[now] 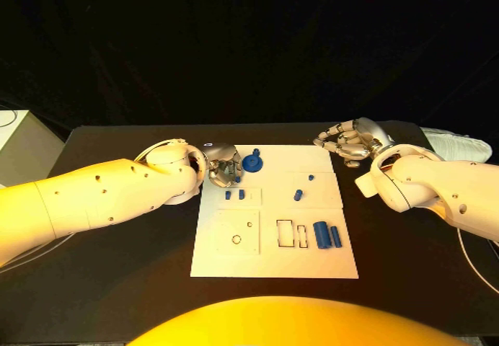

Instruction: Assemble the parts on the task board

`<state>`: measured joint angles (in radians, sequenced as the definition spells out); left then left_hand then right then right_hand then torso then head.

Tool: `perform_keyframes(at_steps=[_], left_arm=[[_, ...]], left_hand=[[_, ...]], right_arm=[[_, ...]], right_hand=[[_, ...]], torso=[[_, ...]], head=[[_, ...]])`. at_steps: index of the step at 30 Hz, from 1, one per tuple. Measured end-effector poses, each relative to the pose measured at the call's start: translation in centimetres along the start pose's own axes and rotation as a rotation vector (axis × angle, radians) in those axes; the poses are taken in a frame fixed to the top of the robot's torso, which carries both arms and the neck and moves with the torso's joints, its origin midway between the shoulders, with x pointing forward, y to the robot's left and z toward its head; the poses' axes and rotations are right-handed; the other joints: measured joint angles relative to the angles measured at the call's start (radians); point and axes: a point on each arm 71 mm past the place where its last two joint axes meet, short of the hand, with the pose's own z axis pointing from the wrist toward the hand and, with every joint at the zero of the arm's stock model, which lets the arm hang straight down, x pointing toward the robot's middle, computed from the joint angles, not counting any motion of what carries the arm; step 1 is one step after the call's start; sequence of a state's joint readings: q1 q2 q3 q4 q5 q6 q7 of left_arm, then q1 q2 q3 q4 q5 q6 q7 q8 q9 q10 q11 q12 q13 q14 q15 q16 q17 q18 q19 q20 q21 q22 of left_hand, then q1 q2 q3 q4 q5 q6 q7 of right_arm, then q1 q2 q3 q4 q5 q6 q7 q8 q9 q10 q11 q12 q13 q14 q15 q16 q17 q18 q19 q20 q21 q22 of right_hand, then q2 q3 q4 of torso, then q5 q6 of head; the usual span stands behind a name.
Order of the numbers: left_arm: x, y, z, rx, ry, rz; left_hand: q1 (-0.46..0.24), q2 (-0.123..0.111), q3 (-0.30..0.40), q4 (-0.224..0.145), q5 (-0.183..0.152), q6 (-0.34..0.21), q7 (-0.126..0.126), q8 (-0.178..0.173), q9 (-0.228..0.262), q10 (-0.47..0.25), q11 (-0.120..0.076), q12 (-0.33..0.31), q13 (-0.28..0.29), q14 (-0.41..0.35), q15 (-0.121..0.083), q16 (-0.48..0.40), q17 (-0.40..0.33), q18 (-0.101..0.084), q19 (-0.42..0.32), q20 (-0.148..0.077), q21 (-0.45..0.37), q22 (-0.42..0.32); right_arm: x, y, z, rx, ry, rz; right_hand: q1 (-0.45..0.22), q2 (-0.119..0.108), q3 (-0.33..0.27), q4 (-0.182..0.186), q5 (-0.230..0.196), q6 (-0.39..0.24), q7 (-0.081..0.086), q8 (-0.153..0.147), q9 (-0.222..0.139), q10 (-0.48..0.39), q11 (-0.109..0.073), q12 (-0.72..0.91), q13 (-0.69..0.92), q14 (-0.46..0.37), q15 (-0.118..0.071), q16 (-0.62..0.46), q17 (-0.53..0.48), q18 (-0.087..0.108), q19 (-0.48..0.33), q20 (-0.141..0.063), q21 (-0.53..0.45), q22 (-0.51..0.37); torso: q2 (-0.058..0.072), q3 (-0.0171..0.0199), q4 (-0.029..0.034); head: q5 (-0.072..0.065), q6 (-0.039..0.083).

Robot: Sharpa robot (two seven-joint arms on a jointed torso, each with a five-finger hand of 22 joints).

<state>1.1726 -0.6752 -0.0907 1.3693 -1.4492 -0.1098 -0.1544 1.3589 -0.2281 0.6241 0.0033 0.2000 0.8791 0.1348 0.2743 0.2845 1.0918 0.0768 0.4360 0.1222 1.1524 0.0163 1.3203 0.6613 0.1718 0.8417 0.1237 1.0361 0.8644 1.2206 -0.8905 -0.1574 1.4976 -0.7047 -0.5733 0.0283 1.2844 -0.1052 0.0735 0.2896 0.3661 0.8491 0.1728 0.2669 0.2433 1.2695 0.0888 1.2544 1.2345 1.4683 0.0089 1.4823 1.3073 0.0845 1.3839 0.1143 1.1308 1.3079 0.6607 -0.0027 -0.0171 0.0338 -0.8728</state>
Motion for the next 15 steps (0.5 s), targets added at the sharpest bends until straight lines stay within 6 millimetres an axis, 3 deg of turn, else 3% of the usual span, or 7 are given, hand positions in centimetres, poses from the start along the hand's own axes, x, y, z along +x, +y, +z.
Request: perform_keyframes(at_steps=[7,9,10,11,15], left_arm=[[-0.03,0.14,-0.13,-0.004,-0.003,-0.002],[-0.03,0.19,-0.19,-0.005,-0.003,-0.003],[-0.02,0.24,-0.23,-0.007,-0.003,-0.003],[-0.02,0.28,-0.26,-0.008,-0.003,-0.003],[-0.04,0.60,-0.47,-0.017,-0.003,-0.005]], left_hand=[[0.004,-0.004,-0.005,0.005,0.000,-0.037,-0.013,-0.019,-0.006,-0.007,-0.007,0.012,0.010,0.000,0.000,0.004,0.000,0.000,0.006,0.001,-0.004,-0.003],[0.010,-0.010,-0.008,0.002,0.000,-0.043,-0.008,-0.020,-0.006,-0.007,-0.007,0.021,0.015,0.000,0.000,0.008,0.004,0.000,0.007,0.000,-0.004,-0.004],[0.013,-0.013,-0.011,-0.001,0.000,-0.048,-0.013,-0.020,-0.006,-0.007,-0.007,0.026,0.017,0.002,-0.002,0.011,0.009,0.000,0.007,0.000,-0.004,-0.004],[0.013,-0.013,-0.012,-0.002,0.000,-0.049,-0.014,-0.020,-0.006,-0.007,-0.007,0.028,0.019,0.004,-0.004,0.011,0.012,0.000,0.007,0.000,-0.004,-0.004],[0.013,-0.013,-0.014,-0.005,0.000,-0.061,-0.019,-0.020,-0.006,-0.007,-0.007,0.034,0.023,0.005,-0.005,0.011,0.016,0.000,0.007,0.000,-0.008,-0.004]], right_arm=[[-0.03,-0.04,0.01,0.001,-0.001,0.000],[-0.05,-0.06,0.01,0.001,-0.001,-0.001],[-0.06,-0.07,0.01,0.002,-0.001,-0.001],[-0.08,-0.08,0.01,0.002,-0.002,-0.001],[-0.15,-0.16,0.03,0.004,-0.003,-0.002]], right_hand=[[0.000,0.000,0.000,0.000,0.000,-0.004,-0.004,0.000,0.000,-0.043,-0.001,-0.044,-0.043,0.000,0.000,-0.001,0.000,0.000,-0.001,0.000,-0.018,0.000],[-0.003,-0.003,0.000,0.000,0.000,-0.015,-0.005,0.000,0.000,-0.144,0.000,-0.184,-0.180,0.000,0.000,-0.024,0.000,0.000,-0.019,0.000,-0.052,-0.001],[-0.003,-0.003,0.000,0.000,0.000,-0.018,-0.006,0.003,0.000,-0.188,0.004,-0.287,-0.282,0.000,0.000,-0.055,-0.001,0.010,-0.037,-0.002,-0.098,-0.020],[-0.003,-0.003,0.001,-0.001,0.000,-0.019,-0.006,0.007,0.000,-0.211,0.007,-0.362,-0.353,0.000,0.000,-0.079,-0.012,0.022,-0.045,-0.005,-0.131,-0.036],[-0.003,-0.003,0.017,0.000,0.000,-0.019,-0.006,0.014,0.000,-0.229,0.004,-0.524,-0.500,0.000,0.000,-0.120,-0.044,0.024,-0.049,-0.005,-0.193,-0.069]], torso=[[0.000,-0.0005,0.0001],[-0.001,-0.0007,0.0003],[-0.001,-0.0007,0.0004],[-0.001,-0.0007,0.0004],[-0.001,-0.0007,0.0006]], head=[[-0.001,0.000],[-0.001,0.000],[-0.001,0.000],[-0.001,0.000],[-0.001,0.000]])
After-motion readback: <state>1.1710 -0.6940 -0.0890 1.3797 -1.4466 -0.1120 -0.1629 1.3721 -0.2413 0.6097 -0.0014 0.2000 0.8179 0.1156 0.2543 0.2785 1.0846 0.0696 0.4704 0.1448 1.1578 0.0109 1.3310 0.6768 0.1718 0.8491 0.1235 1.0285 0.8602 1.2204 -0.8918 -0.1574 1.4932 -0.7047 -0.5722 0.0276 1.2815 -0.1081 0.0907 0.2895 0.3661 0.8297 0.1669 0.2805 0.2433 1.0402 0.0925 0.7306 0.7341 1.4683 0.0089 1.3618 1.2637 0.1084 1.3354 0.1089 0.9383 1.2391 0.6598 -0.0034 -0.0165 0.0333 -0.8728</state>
